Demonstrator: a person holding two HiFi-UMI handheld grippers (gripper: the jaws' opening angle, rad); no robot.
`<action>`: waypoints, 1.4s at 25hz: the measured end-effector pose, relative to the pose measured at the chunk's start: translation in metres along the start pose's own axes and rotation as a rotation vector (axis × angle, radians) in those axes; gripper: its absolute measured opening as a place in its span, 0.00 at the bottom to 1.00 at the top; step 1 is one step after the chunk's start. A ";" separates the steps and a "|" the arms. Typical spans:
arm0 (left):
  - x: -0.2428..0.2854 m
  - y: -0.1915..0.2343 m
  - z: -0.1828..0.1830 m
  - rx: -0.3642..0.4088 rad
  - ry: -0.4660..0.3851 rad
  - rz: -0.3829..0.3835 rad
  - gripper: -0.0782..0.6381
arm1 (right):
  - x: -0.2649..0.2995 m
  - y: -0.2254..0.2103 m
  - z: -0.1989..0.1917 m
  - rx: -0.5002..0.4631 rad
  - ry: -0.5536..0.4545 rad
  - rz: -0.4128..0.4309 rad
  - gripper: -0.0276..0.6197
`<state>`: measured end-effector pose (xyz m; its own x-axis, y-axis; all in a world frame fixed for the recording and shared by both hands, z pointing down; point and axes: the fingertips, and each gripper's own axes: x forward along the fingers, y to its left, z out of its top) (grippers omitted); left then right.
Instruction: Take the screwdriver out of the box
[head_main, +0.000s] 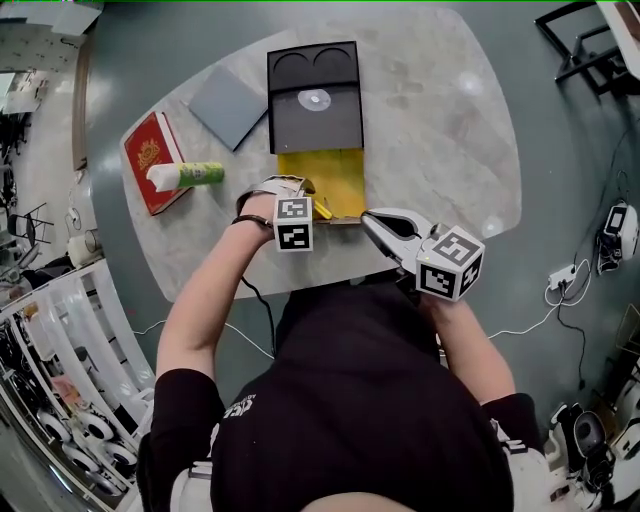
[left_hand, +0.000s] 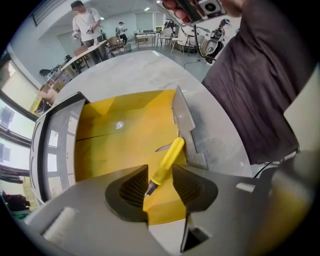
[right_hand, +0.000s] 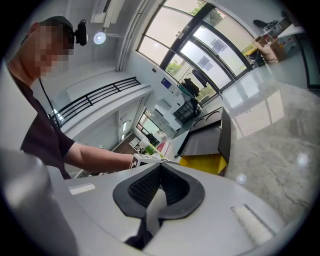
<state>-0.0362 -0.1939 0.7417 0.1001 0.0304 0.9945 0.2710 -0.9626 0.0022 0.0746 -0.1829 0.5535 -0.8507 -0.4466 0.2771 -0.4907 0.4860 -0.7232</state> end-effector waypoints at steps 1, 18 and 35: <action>0.002 -0.001 0.000 0.012 0.005 -0.010 0.32 | -0.001 -0.001 0.000 0.000 -0.001 -0.004 0.06; -0.010 0.010 0.036 0.024 -0.071 0.036 0.21 | -0.008 0.001 0.009 -0.029 0.012 -0.019 0.06; -0.124 -0.005 0.001 -0.358 -0.183 0.260 0.21 | 0.018 0.051 0.026 -0.153 0.062 0.064 0.06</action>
<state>-0.0494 -0.1923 0.6182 0.2968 -0.2080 0.9320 -0.1292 -0.9758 -0.1767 0.0395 -0.1860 0.5048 -0.8890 -0.3660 0.2752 -0.4538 0.6232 -0.6370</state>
